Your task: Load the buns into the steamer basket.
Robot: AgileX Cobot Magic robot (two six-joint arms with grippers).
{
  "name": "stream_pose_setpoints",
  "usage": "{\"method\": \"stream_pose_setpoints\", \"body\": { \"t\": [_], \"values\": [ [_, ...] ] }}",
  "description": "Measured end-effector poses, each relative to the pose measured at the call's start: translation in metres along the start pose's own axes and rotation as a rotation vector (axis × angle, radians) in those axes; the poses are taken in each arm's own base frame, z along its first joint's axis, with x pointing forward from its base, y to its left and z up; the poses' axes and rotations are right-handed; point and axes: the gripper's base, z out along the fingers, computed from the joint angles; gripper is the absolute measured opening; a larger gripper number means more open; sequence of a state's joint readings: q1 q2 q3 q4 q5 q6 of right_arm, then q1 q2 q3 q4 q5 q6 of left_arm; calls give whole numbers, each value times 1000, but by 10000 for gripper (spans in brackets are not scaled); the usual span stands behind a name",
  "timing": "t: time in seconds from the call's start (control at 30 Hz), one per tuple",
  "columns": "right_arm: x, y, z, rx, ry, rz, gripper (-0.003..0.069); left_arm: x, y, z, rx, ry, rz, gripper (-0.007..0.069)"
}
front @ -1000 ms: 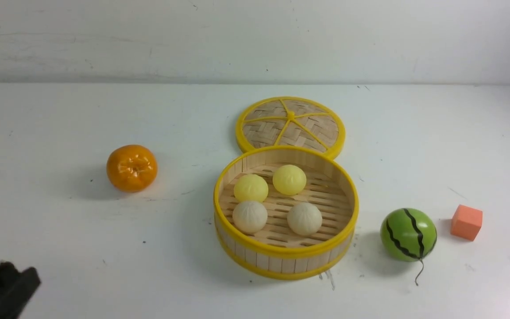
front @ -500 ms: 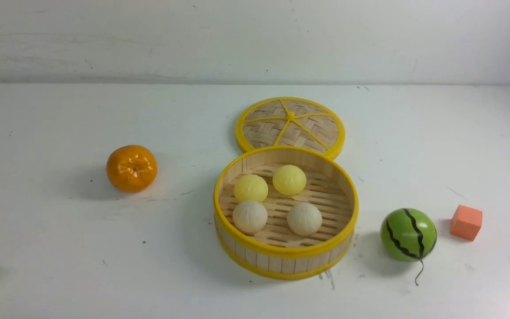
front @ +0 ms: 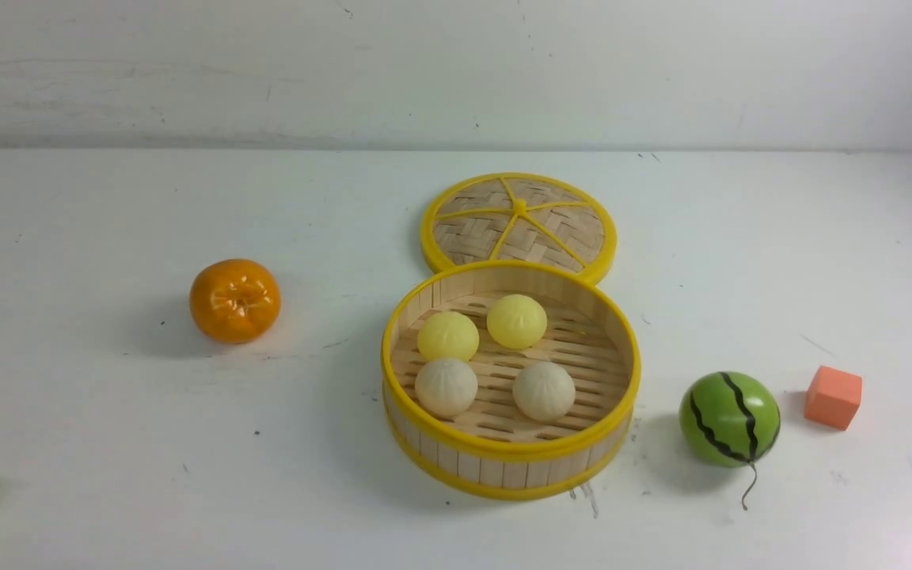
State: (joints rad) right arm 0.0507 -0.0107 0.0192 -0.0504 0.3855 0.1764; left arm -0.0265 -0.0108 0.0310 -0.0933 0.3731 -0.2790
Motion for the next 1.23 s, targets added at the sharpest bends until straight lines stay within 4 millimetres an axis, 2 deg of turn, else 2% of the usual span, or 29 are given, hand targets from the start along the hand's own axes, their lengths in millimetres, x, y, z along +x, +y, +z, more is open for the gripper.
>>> {"method": "stream_pose_setpoints", "body": {
  "t": [1.23],
  "values": [
    [0, 0, 0, 0, 0, 0, 120, 0, 0, 0, 0, 0, 0, -10]
  ]
}}
